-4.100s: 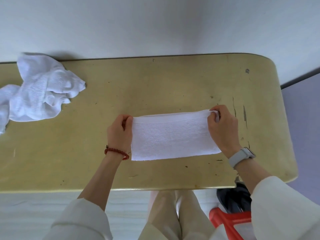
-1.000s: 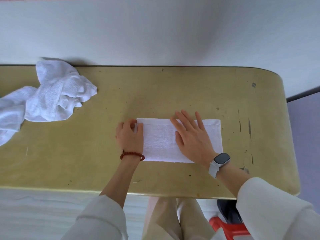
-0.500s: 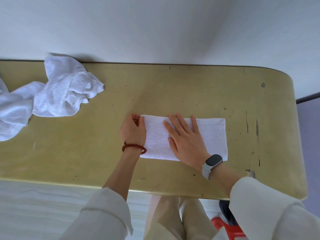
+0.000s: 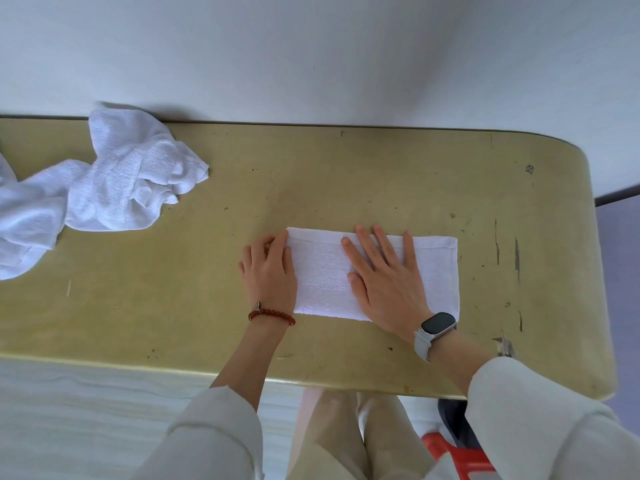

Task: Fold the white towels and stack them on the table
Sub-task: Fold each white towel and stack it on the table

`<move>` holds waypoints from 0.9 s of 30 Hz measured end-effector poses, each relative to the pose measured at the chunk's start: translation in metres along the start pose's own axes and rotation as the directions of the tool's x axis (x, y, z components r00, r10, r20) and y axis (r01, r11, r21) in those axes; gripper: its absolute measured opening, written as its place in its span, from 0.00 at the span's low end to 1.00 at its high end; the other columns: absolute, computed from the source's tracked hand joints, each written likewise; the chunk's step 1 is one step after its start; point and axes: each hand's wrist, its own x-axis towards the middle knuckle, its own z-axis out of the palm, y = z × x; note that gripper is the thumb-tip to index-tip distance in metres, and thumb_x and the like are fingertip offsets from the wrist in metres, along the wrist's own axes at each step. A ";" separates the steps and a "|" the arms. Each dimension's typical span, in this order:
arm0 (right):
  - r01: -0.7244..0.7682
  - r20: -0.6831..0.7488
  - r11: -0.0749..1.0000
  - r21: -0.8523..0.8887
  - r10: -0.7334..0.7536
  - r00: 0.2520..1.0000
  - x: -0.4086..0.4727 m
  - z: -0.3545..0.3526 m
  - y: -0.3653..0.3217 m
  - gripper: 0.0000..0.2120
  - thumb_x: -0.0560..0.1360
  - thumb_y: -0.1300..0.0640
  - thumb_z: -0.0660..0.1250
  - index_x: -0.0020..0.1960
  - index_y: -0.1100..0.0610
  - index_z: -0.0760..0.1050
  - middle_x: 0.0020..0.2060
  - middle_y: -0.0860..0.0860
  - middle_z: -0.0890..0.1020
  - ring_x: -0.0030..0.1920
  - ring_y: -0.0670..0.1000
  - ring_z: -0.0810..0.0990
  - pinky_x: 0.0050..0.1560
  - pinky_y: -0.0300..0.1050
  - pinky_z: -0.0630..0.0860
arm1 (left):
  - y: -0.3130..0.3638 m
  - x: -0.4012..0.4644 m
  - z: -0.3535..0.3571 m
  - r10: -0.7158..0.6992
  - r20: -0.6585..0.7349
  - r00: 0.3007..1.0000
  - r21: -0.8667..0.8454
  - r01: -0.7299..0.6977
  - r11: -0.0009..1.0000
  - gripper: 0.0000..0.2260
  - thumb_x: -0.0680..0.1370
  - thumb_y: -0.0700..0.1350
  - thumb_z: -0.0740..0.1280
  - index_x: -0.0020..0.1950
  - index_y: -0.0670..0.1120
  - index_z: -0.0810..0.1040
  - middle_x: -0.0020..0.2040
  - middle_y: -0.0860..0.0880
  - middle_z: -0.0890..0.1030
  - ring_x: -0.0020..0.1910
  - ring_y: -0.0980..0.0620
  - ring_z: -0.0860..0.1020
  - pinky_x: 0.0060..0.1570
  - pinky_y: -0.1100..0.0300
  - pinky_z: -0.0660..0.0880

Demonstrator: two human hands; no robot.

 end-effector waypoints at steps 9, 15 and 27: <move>-0.028 -0.056 0.999 0.027 0.030 0.998 0.004 -0.005 -0.007 0.23 0.76 0.50 0.50 0.69 0.55 0.64 0.69 0.56 0.68 0.69 0.58 0.66 0.65 0.70 0.56 | 0.014 0.012 -0.005 -0.110 0.094 0.989 -0.063 0.116 0.991 0.12 0.77 0.35 0.60 0.59 0.38 0.76 0.50 0.39 0.78 0.51 0.41 0.73 0.49 0.53 0.70; 0.046 -0.199 0.997 0.060 -0.034 0.980 0.028 -0.012 -0.024 0.19 0.73 0.58 0.58 0.64 0.59 0.69 0.60 0.53 0.76 0.62 0.55 0.73 0.63 0.66 0.64 | 0.017 0.019 -0.012 -0.206 0.147 0.967 -0.178 0.231 0.957 0.11 0.77 0.40 0.62 0.57 0.42 0.77 0.50 0.45 0.77 0.51 0.46 0.74 0.52 0.57 0.70; 0.026 -0.288 0.998 0.050 -0.011 0.957 0.048 -0.012 -0.032 0.21 0.64 0.62 0.71 0.56 0.57 0.75 0.48 0.51 0.77 0.47 0.53 0.76 0.53 0.51 0.69 | 0.021 0.030 -0.016 -0.246 0.225 0.943 -0.171 0.287 0.942 0.04 0.75 0.39 0.65 0.48 0.42 0.77 0.49 0.49 0.75 0.54 0.48 0.71 0.54 0.55 0.68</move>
